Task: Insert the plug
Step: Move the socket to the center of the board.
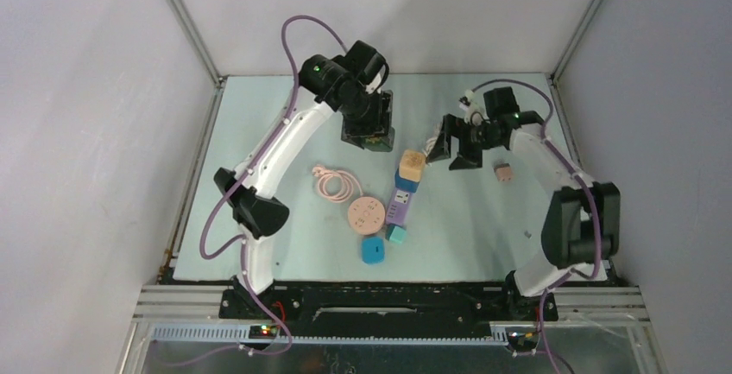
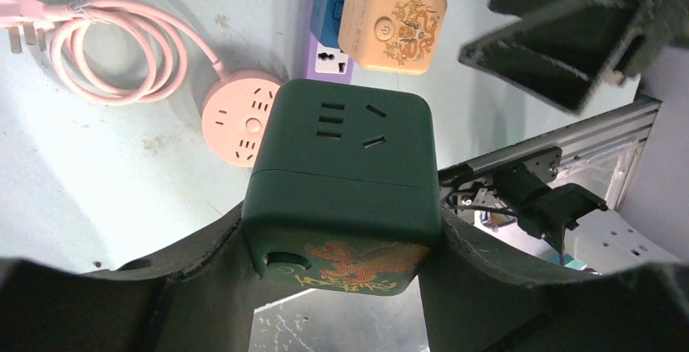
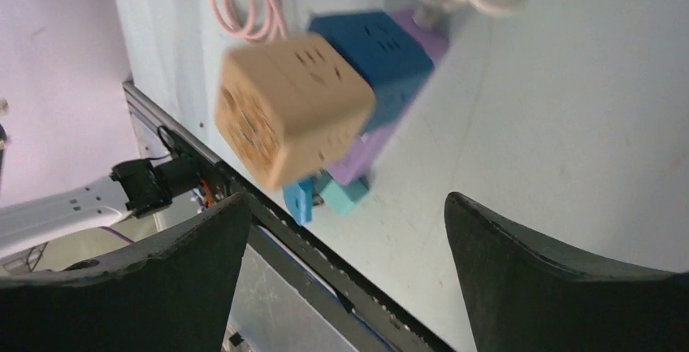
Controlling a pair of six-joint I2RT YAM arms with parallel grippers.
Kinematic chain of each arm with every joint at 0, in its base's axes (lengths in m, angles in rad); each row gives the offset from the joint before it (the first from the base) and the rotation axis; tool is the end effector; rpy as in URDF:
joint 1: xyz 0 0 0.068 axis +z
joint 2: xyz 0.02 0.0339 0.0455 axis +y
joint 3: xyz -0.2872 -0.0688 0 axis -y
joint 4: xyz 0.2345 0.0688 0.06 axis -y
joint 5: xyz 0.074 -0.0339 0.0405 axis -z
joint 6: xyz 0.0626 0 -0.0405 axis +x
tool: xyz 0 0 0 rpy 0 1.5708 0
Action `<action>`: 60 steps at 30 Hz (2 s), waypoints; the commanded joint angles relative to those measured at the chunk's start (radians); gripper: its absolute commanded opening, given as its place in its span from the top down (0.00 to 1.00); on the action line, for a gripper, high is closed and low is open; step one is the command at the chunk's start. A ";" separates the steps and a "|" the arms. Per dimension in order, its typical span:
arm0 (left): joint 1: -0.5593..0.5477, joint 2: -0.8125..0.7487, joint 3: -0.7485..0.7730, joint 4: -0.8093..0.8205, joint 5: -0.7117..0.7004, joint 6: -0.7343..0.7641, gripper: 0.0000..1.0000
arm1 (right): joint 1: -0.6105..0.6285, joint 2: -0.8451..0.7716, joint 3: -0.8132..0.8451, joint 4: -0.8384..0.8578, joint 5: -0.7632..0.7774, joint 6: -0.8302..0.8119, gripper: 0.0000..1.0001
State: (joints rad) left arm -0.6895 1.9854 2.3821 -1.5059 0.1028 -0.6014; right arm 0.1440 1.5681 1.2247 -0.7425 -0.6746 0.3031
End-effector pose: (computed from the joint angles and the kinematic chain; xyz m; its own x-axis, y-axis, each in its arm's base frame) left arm 0.2964 -0.2527 0.4003 -0.9476 0.0518 -0.3152 0.1600 0.9311 -0.3278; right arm 0.3086 0.0843 0.2695 -0.9551 0.0970 -0.2799 -0.1206 0.7357 0.6665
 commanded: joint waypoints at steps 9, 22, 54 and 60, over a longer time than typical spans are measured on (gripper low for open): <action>0.001 -0.111 -0.007 0.031 -0.024 0.047 1.00 | 0.138 0.315 0.320 -0.049 -0.215 -0.053 0.38; -0.033 -0.079 -0.008 0.035 0.022 0.069 1.00 | 0.193 0.240 0.289 -0.087 -0.243 -0.034 0.38; -0.144 -0.219 -0.259 0.206 -0.209 0.092 1.00 | -0.104 -0.216 -0.010 -0.114 -0.031 -0.084 0.16; -0.144 -0.527 -0.707 0.648 -0.260 0.161 1.00 | -0.095 -0.234 -0.038 -0.069 -0.022 -0.056 0.16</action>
State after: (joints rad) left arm -0.8375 1.6672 1.8896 -1.2098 -0.0906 -0.5117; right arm 0.0422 1.3705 1.2095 -0.8696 -0.6880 0.2340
